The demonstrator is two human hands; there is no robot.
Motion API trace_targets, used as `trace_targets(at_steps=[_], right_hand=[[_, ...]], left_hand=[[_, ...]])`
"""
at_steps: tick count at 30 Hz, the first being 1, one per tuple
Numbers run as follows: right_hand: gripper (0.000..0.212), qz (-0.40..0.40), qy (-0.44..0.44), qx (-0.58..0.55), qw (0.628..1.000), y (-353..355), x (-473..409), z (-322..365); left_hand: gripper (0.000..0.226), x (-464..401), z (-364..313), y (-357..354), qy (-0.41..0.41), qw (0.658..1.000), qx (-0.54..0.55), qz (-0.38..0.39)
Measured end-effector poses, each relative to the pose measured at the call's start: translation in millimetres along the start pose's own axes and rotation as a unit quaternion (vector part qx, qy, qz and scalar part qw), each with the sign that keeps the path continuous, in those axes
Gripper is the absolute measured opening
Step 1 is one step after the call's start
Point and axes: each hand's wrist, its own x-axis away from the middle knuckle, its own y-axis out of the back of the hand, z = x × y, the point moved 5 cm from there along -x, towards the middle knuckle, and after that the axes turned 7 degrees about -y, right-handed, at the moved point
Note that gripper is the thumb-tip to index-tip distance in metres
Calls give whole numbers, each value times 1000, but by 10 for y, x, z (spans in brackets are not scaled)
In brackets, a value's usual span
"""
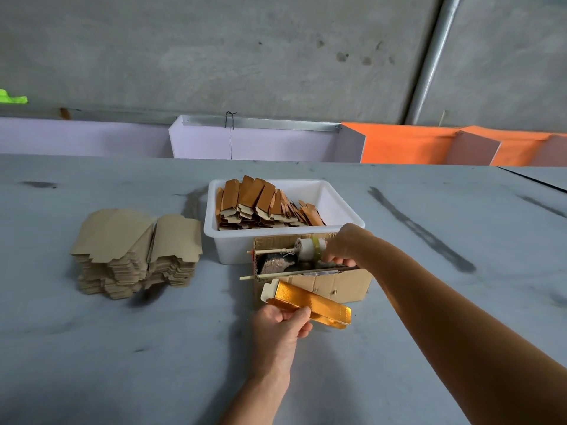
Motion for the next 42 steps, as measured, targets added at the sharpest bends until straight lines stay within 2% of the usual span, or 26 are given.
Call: trace_targets(at_steps=[3,9,13,18,21,25,31,39,42], right_hand=[[21,61,-12,31,998,-75,32,28],[24,102,-38,4,994,-143,13,67],[29,44,-18,5,999,-172,-60,50],[26,32,-42,-35,998,-171,-75,-9],[44,-23,-34,-46,998,-146,-111,-21],[51,-30,-49,-50,997,-155,-106,-18],[39,-27,-35,-48,998,-132,-90,28],[25,16,-46,-121,991,-80,-15,54],[23,29,-39,-96,994,-51,36,72]], left_hand=[[13,0,-5,0,-2,1000,-2,-2],[9,-3,16,8,1,1000,-9,-2],[10,-15,33,15,2,1000,-10,-5],[14,-10,26,-10,4,1000,-7,-4],[12,-5,33,-7,5,1000,-9,-8],[7,-12,61,10,7,1000,-23,-17],[6,-17,77,8,11,1000,-20,-18],[7,-3,43,-24,-3,1000,-18,-5],[7,0,43,-26,-7,1000,-18,-2]])
